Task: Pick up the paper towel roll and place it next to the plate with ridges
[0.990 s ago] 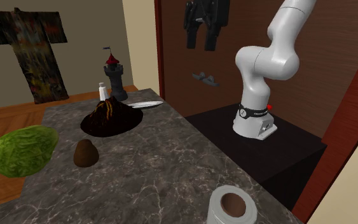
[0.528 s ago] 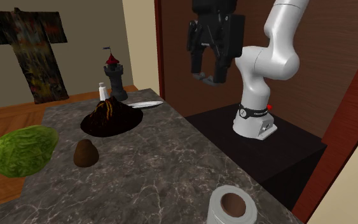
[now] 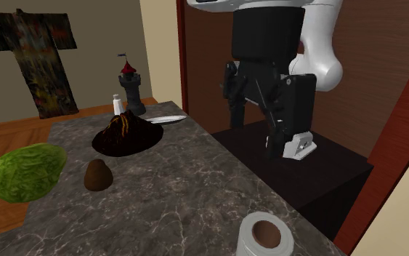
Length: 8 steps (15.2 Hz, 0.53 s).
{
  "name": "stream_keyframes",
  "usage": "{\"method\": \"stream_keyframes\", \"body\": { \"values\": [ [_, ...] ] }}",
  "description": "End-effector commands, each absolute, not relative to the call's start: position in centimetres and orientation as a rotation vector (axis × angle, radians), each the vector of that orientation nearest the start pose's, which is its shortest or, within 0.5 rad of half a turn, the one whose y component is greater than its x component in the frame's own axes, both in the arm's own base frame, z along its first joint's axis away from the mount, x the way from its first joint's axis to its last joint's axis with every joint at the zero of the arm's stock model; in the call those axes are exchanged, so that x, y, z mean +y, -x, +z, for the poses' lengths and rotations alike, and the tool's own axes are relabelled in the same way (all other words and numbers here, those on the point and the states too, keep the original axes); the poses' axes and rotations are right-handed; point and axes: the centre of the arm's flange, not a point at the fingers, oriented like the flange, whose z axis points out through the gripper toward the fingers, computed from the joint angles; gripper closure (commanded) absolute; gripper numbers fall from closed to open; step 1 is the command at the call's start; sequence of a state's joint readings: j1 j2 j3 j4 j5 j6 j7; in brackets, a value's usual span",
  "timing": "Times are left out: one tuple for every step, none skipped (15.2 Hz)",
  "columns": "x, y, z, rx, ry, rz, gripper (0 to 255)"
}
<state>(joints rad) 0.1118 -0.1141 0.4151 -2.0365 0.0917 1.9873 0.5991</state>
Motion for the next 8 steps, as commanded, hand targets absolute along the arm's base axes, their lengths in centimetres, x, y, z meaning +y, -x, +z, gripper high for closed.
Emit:
{"method": "stream_keyframes", "body": {
  "values": [
    [30.0, -46.3, 48.4, 0.168, 3.076, -0.02, 0],
    [31.1, -46.7, 47.8, 0.167, 3.077, -0.01, 0],
    [32.2, -47.2, 47.1, 0.166, 3.079, 0.001, 0],
    [33.3, -47.6, 46.5, 0.166, 3.08, 0.011, 0],
    [34.5, -48.1, 45.9, 0.165, 3.081, 0.021, 0],
    [35.6, -48.5, 45.3, 0.164, 3.082, 0.031, 0],
    [36.7, -48.9, 44.6, 0.164, 3.083, 0.042, 0],
    [37.0, -49.0, 44.5, 0.164, 3.084, 0.044, 0]
  ]
}}
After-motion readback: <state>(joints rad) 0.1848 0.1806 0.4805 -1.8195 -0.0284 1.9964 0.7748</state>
